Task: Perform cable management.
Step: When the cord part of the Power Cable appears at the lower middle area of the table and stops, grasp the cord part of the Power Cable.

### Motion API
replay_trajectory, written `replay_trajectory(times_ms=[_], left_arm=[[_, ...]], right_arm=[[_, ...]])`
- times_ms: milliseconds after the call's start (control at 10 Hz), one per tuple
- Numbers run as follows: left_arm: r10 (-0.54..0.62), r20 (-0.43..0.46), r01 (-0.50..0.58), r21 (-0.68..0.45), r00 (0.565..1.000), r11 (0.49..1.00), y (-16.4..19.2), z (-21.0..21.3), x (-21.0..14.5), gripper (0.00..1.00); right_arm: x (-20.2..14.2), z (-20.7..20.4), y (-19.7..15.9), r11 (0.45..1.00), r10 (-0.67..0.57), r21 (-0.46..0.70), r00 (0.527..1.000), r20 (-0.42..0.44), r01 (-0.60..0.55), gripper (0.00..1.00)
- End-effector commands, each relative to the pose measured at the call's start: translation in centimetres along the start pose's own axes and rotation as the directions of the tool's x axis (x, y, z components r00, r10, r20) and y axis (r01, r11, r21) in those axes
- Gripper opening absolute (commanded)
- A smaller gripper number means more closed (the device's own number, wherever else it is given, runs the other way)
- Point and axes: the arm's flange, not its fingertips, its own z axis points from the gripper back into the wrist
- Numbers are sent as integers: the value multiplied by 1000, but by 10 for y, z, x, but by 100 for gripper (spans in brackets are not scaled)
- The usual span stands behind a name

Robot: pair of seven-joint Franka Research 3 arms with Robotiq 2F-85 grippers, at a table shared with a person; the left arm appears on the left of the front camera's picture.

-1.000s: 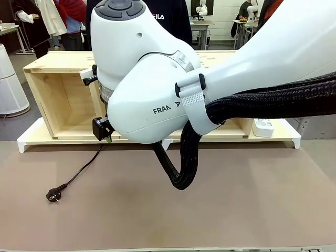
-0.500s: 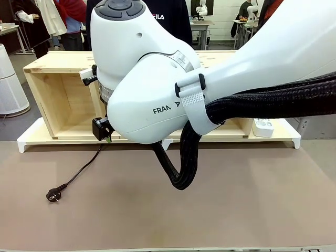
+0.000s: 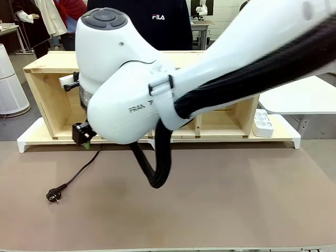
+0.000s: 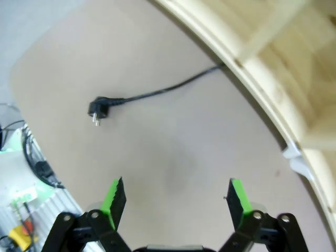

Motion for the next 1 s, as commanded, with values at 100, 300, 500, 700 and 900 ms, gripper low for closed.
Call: replay_trajectory(times_ms=[100,300,500,700,900], left_arm=[[1,1,-1,1,1000,1000,1,1,0,100],[1,1,-1,1,1000,1000,1,1,0,100],[1,1,-1,1,1000,1000,1,1,0,100],[1,1,-1,1,1000,1000,1,1,0,100],[1,1,-1,1,1000,1000,1,1,0,100]], right_arm=[[30,-29,13,986,157,66,987,-39,-154,100],[40,-50,24,938,339,105,937,-83,-330,100],[52,-68,30,875,482,120,867,-123,-469,100],[67,-87,38,762,648,128,747,-148,-635,100],[86,-107,48,674,739,143,655,-158,-725,100]])
